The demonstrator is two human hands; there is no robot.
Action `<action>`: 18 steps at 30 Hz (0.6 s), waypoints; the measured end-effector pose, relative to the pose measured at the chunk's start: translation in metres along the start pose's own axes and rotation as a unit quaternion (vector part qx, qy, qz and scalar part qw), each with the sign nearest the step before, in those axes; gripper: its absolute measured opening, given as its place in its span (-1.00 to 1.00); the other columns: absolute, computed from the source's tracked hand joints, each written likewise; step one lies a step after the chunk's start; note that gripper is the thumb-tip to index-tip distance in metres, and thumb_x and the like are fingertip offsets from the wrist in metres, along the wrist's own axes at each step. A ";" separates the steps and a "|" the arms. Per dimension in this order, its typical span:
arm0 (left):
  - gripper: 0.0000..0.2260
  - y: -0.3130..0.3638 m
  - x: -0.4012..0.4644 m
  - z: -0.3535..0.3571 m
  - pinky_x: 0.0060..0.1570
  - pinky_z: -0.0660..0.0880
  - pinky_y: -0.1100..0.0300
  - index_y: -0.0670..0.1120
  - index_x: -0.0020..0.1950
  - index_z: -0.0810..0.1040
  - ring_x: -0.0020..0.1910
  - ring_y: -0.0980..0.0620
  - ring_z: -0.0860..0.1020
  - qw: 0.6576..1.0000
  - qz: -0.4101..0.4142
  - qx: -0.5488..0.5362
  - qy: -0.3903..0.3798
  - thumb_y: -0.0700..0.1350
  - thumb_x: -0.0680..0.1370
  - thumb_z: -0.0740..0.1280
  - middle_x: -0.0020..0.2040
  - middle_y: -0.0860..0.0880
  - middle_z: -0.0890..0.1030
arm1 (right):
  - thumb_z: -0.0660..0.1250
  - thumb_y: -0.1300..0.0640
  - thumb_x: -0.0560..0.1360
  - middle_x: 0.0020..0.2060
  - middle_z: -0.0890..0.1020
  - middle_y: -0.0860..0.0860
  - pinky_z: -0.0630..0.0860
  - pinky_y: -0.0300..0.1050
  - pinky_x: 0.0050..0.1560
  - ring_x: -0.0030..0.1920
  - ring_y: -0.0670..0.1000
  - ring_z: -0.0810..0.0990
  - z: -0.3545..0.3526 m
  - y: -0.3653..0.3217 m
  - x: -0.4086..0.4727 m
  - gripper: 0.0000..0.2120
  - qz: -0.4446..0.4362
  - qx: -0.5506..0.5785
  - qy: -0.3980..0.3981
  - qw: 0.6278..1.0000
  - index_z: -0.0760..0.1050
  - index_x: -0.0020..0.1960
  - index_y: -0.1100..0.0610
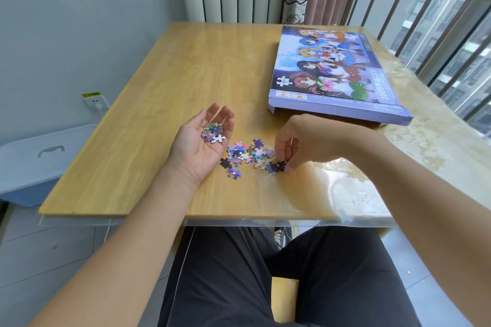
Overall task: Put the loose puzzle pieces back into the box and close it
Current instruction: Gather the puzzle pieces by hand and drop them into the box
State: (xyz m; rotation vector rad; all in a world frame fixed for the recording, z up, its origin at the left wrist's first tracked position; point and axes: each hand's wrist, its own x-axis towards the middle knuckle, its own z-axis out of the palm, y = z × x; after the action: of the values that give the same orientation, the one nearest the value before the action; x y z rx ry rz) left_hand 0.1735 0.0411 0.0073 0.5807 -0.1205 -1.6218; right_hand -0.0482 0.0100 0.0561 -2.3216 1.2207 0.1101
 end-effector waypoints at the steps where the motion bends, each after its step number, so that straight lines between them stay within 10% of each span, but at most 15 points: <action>1: -0.77 0.000 0.000 0.000 0.01 0.64 0.10 -0.23 0.14 0.57 0.08 -0.14 0.64 1.000 0.001 0.000 0.000 -0.14 0.69 0.17 0.03 -0.21 0.64 | 0.63 0.11 0.31 -0.28 0.68 -0.15 0.57 -0.11 -0.16 -0.22 -0.07 0.65 -0.001 0.000 0.000 -0.82 0.000 -0.002 -0.004 1.000 0.65 -0.20 -0.06; 18: -0.77 0.000 -0.001 0.001 0.09 0.61 0.11 -0.23 0.13 0.58 0.07 -0.13 0.64 1.000 0.002 -0.001 0.003 -0.15 0.69 0.18 0.02 -0.21 0.64 | 0.59 0.12 0.34 -0.27 0.68 -0.12 0.56 -0.20 -0.25 -0.28 -0.12 0.62 0.000 -0.002 -0.001 -0.83 -0.011 -0.009 -0.012 1.000 0.68 -0.11 -0.04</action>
State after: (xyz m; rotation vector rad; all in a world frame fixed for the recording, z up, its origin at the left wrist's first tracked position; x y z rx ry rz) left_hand 0.1736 0.0416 0.0082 0.5834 -0.1149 -1.6163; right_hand -0.0475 0.0120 0.0573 -2.3425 1.1862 0.1425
